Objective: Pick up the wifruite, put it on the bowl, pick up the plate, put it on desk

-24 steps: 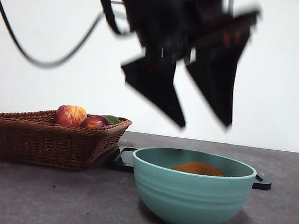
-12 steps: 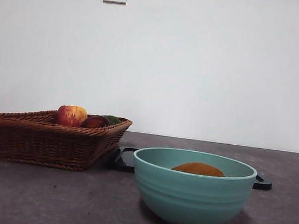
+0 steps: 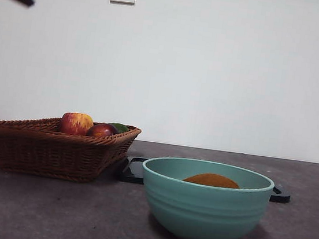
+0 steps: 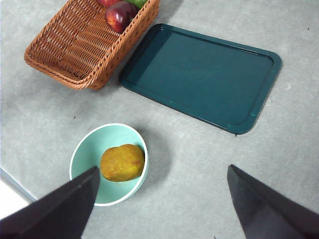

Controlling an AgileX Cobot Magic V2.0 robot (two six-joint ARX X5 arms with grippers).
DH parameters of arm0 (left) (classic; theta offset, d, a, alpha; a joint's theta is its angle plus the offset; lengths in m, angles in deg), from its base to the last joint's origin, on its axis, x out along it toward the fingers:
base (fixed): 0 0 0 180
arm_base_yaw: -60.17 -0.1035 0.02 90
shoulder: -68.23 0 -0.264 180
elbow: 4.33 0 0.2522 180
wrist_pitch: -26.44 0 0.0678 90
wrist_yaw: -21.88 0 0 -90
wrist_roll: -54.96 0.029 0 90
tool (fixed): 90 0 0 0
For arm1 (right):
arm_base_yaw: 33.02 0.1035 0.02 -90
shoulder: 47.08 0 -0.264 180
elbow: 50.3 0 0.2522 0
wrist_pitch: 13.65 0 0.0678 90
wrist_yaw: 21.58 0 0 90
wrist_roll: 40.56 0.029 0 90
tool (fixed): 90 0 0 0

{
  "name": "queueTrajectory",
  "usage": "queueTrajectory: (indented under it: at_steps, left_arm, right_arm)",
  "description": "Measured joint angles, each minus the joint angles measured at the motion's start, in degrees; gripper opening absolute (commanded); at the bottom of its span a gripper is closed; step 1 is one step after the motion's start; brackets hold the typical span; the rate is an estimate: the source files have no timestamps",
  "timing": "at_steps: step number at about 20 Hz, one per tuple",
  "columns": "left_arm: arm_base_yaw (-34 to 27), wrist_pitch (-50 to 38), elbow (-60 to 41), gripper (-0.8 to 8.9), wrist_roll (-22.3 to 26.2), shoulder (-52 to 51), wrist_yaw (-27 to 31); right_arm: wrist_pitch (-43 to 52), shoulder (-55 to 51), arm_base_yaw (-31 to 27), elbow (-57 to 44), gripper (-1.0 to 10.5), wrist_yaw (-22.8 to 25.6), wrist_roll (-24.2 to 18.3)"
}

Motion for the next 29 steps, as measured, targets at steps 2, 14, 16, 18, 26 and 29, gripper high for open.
queueTrajectory:
  at_steps: [2, 14, 16, 18, 26, 29]
  left_arm:
    - [0.0, 2.2, -2.2, 3.43, 1.3, 0.0, -2.8]
    - [0.0, 3.3, -2.5, 3.43, 4.0, 0.0, -3.3]
    - [0.0, 3.3, -2.5, 3.43, 4.0, 0.0, -3.3]
    - [0.0, 3.3, -2.5, 3.43, 4.0, 0.0, -3.3]
    - [0.0, 3.3, -2.5, 3.44, 4.1, 0.0, -3.3]
    - [0.0, 3.3, -2.5, 3.43, 4.1, 0.0, -3.3]
  right_arm:
    - [0.0, 0.0, 0.0, 0.0, 4.1, 0.0, 0.0]
    - [-1.6, 0.2, 3.4, -2.0, 4.1, -0.2, 2.4]
    - [1.4, 0.6, 6.4, -7.3, 4.1, -0.2, 5.3]
    - [7.1, 1.7, 9.6, -13.5, 4.1, -0.1, 9.1]
    - [25.1, 13.3, 21.6, -20.8, 3.1, 9.7, 18.4]
    - [29.8, 19.4, 24.5, -20.8, 2.4, 15.8, 18.8]
